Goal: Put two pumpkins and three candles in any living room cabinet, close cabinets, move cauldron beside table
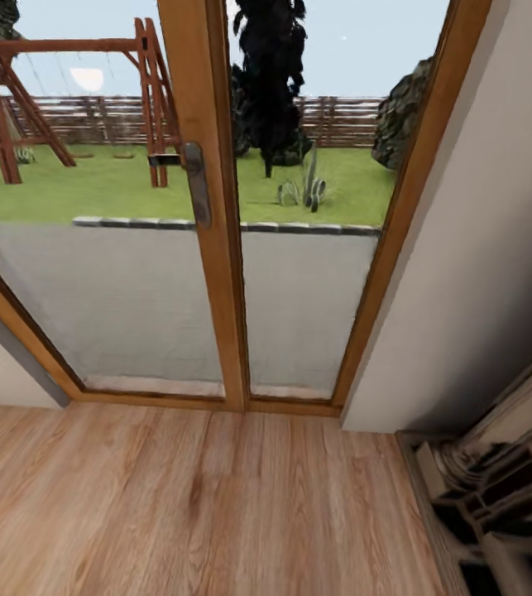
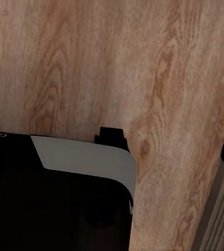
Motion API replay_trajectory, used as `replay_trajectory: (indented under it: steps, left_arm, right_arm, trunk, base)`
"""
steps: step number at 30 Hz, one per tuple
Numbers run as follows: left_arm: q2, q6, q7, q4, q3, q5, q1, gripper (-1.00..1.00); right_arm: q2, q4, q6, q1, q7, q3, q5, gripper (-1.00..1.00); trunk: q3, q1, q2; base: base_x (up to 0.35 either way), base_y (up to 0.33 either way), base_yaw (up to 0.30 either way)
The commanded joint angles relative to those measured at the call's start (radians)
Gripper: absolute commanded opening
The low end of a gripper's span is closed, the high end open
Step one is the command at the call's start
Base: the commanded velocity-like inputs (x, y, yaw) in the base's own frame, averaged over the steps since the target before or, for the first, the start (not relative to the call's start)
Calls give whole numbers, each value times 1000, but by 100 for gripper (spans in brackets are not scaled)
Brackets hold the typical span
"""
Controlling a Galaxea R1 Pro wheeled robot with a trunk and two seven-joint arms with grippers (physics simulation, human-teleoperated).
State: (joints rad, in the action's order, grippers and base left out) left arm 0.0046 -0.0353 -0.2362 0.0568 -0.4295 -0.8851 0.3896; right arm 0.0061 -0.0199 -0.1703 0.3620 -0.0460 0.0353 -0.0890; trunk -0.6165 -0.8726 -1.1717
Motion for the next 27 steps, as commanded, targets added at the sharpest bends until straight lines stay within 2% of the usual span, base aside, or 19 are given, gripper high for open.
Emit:
replay_trajectory:
  steps: [1,18,27]
  left_arm:
    - [0,0,0,0,0,0,0,100]
    - [0,0,0,0,0,0,0,100]
    - [2,0,0,0,0,-2,0,100]
  right_arm:
    - [0,0,0,0,0,0,0,100]
    - [2,0,0,0,0,0,0,100]
    - [2,0,0,0,0,0,0,100]
  trunk:
    - [0,0,0]
    - [0,0,0]
    - [0,0,0]
  base:
    - [323,0,286]
    - [300,0,287]
    - [66,0,288]
